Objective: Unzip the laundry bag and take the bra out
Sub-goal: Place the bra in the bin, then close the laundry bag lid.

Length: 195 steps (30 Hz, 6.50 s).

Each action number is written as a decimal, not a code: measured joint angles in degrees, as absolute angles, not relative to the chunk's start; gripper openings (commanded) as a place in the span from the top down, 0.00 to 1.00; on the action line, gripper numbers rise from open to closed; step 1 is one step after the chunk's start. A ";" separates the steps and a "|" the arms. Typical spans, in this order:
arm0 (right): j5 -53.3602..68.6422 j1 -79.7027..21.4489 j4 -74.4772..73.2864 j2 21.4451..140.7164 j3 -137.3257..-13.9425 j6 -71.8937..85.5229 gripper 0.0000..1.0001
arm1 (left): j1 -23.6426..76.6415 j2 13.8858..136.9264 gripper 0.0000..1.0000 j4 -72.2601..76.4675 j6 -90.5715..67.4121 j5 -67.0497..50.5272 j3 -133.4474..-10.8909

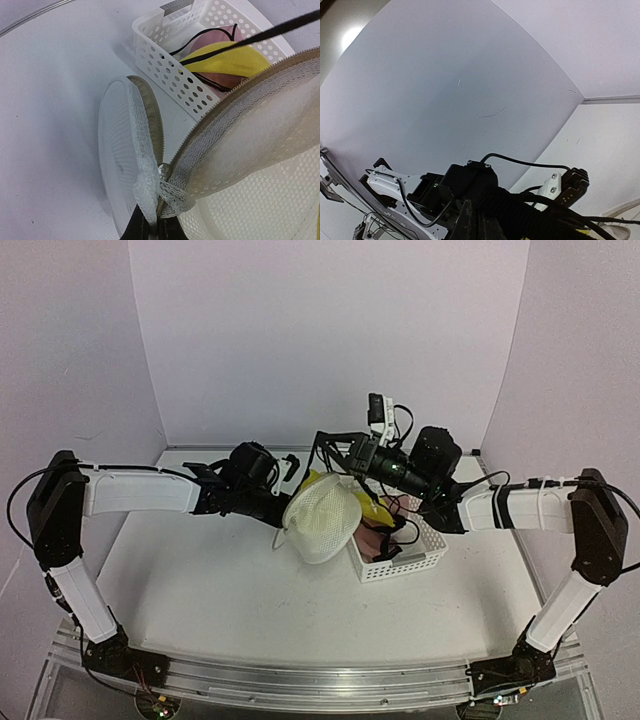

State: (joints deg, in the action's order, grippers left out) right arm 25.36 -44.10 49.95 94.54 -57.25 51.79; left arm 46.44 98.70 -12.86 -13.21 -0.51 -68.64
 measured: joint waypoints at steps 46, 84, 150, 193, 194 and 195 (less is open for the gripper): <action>10.72 -44.07 43.70 94.06 -52.77 39.16 1.00 | 46.39 89.73 0.82 -12.53 -8.88 7.73 -60.62; 25.71 -43.77 57.78 90.19 -49.45 24.49 1.00 | 46.39 84.55 0.36 -21.17 -5.87 10.70 -68.25; -10.48 -33.91 -0.82 70.59 -46.11 17.65 0.19 | 20.93 73.43 0.13 -7.68 -52.69 -17.72 -41.17; -10.11 -33.91 -5.37 63.33 -42.24 16.29 0.15 | 19.18 99.98 0.53 45.54 -94.13 -29.71 -24.29; -10.11 -33.91 -5.34 63.33 -42.24 16.29 0.15 | 19.11 100.40 0.56 46.15 -94.35 -29.85 -24.32; -10.11 -33.91 -5.37 63.35 -42.24 16.29 0.15 | 19.00 100.71 0.60 46.63 -94.45 -29.89 -24.32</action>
State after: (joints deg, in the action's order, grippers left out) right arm -10.11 -33.91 -5.37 63.35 -42.24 16.29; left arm 19.00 100.71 46.63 -94.45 -29.89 -24.32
